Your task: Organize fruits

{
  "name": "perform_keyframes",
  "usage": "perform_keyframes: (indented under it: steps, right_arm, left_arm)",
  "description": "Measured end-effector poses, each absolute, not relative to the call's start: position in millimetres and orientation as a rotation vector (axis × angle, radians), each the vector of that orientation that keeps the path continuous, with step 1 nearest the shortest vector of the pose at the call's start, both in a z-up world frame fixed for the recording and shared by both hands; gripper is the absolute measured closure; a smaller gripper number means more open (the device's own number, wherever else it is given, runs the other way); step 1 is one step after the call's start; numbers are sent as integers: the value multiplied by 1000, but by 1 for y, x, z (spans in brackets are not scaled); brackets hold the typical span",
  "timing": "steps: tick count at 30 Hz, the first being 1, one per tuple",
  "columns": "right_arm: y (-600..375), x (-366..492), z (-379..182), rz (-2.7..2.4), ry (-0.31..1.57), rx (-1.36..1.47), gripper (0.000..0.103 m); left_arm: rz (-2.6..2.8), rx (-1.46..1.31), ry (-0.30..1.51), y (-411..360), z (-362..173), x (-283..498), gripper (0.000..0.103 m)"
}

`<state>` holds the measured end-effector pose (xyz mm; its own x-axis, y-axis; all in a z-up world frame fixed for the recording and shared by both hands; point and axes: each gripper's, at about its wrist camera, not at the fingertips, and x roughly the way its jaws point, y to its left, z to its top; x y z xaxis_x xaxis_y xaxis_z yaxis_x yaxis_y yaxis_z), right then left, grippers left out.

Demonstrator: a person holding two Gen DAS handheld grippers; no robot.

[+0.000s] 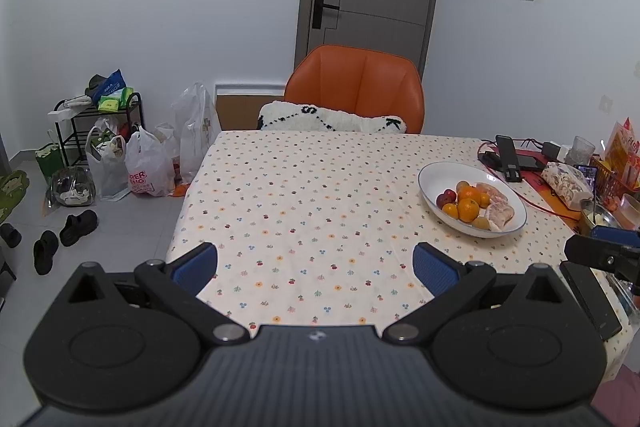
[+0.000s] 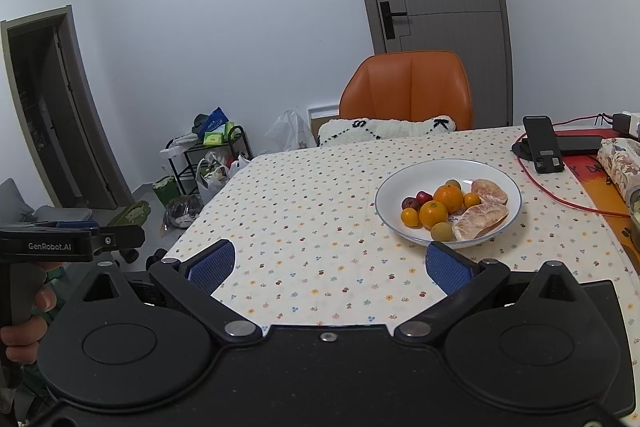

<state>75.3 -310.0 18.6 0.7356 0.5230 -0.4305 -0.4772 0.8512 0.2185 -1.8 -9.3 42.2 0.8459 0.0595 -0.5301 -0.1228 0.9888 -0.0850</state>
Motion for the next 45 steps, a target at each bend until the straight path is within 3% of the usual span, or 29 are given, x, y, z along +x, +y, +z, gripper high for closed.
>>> perform_keyframes:
  steps: [45]
  right_arm:
    - [-309, 75, 15, 545, 514, 94, 0]
  left_arm:
    - [91, -130, 577, -7, 35, 0, 0]
